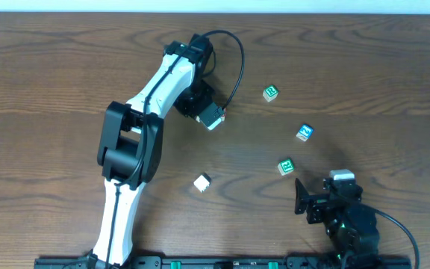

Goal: Spell out Ai2
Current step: 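Set the red A block down left of the I block, release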

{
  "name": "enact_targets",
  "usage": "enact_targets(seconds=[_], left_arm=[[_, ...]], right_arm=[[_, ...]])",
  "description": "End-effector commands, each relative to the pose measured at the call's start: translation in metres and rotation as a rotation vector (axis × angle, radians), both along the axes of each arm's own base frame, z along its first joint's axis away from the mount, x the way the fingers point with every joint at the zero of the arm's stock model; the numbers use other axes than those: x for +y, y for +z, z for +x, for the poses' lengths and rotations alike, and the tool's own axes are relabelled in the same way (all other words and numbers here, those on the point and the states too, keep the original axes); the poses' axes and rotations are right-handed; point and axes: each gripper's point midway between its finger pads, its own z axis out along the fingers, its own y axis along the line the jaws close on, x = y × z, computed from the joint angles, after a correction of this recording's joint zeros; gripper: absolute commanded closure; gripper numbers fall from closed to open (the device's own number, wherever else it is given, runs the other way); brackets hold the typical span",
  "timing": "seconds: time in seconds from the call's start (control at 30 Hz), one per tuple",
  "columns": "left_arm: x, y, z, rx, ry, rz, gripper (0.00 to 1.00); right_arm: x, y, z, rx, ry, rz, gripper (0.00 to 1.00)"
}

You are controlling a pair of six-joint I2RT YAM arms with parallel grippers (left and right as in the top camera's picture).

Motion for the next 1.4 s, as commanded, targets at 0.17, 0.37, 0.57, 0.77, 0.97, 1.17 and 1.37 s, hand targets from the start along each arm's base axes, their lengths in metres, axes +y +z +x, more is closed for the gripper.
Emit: enact_targets(seconds=[0.17, 0.37, 0.57, 0.77, 0.97, 1.17, 1.37], left_arm=[[0.001, -0.009, -0.003, 0.014, -0.014, 0.012, 0.86], [0.002, -0.009, -0.003, 0.015, -0.012, 0.014, 0.71], [0.002, -0.009, -0.003, 0.016, -0.012, 0.014, 0.55], [0.003, -0.009, -0.003, 0.015, -0.012, 0.018, 0.5], [0.007, -0.009, -0.001, 0.004, -0.013, 0.042, 0.05], [0.007, -0.002, 0.002, -0.018, -0.013, 0.046, 0.05], [0.002, 0.031, 0.014, -0.11, 0.029, 0.007, 0.05]], right_arm=[[-0.002, -0.004, 0.0, 0.006, -0.001, -0.009, 0.01], [-0.002, -0.004, 0.0, 0.006, -0.001, -0.009, 0.01], [-0.002, -0.004, 0.0, 0.006, -0.001, -0.009, 0.01], [-0.002, -0.004, 0.0, 0.006, -0.001, -0.009, 0.01], [-0.002, -0.004, 0.0, 0.006, -0.002, -0.009, 0.01], [-0.002, -0.004, 0.0, 0.006, -0.001, -0.009, 0.01], [-0.002, -0.004, 0.0, 0.006, -0.002, -0.009, 0.01]])
